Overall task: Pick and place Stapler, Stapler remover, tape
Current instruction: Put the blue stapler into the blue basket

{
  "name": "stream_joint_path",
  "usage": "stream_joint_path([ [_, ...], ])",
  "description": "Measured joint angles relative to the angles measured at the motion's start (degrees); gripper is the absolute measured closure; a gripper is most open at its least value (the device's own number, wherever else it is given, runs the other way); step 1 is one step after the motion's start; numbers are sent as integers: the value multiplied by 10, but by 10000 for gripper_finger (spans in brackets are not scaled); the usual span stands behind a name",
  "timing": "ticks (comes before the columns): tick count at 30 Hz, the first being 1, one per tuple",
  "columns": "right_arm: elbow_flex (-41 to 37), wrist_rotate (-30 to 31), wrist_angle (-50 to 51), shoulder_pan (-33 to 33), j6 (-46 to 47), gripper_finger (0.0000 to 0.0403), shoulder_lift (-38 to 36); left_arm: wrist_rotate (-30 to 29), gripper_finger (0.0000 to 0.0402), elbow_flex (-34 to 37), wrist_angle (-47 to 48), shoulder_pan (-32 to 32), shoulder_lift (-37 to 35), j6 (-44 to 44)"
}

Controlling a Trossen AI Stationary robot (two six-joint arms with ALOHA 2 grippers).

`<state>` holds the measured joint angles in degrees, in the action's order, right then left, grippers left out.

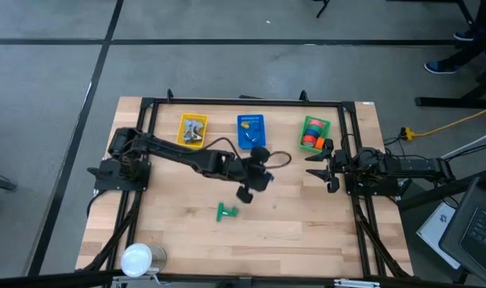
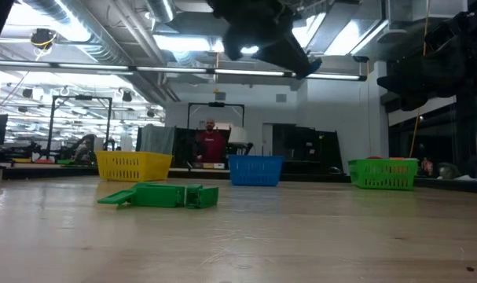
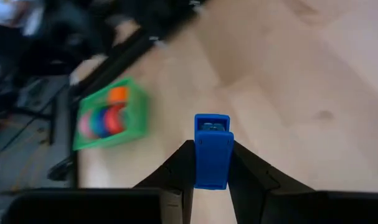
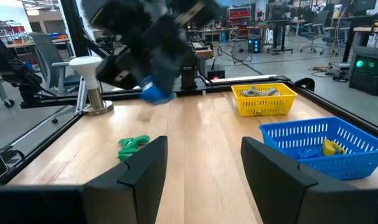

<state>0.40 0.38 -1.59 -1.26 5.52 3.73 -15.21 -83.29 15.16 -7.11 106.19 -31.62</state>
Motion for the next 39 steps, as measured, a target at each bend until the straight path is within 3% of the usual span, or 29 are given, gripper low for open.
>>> stream_joint_path([
  [24,0,0,0,0,0,192,0,-4,331,1,-79,210,1,92],
  [33,0,0,0,0,0,192,0,18,330,4,-73,249,9,140],
  [39,0,0,0,0,0,192,0,-1,331,4,-70,252,40,148],
])
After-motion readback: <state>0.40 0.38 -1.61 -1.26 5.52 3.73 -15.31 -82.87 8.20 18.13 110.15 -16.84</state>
